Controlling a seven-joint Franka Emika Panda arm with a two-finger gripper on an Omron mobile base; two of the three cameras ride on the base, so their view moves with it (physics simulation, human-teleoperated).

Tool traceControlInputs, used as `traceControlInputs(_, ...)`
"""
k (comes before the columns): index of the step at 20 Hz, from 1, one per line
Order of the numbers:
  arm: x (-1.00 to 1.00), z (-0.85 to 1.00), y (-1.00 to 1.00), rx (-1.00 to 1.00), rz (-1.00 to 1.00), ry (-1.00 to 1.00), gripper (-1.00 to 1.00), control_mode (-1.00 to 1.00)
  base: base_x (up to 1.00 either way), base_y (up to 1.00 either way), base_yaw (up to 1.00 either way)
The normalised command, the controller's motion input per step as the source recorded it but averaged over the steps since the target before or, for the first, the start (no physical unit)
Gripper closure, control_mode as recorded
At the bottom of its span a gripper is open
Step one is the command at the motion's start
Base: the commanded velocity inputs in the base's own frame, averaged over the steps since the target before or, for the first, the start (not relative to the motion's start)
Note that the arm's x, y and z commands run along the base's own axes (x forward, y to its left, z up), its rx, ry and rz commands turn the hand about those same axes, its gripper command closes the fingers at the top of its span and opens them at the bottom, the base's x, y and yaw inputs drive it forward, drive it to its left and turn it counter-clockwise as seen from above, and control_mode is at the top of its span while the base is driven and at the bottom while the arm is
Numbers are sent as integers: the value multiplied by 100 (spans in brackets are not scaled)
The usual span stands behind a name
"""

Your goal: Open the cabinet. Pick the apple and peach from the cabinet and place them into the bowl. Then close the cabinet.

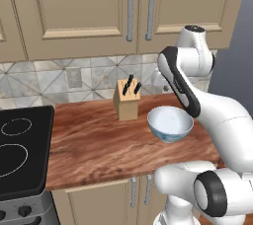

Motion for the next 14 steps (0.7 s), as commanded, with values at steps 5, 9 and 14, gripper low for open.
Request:
traceControlInputs(5,-18,2,0,0,4,-13,-100,-100,0,0,0)
traceControlInputs(9,-63,53,0,1,10,-50,-100,-100,0,0,0)
traceControlInputs(14,-63,79,0,0,9,-61,-100,-100,0,0,0)
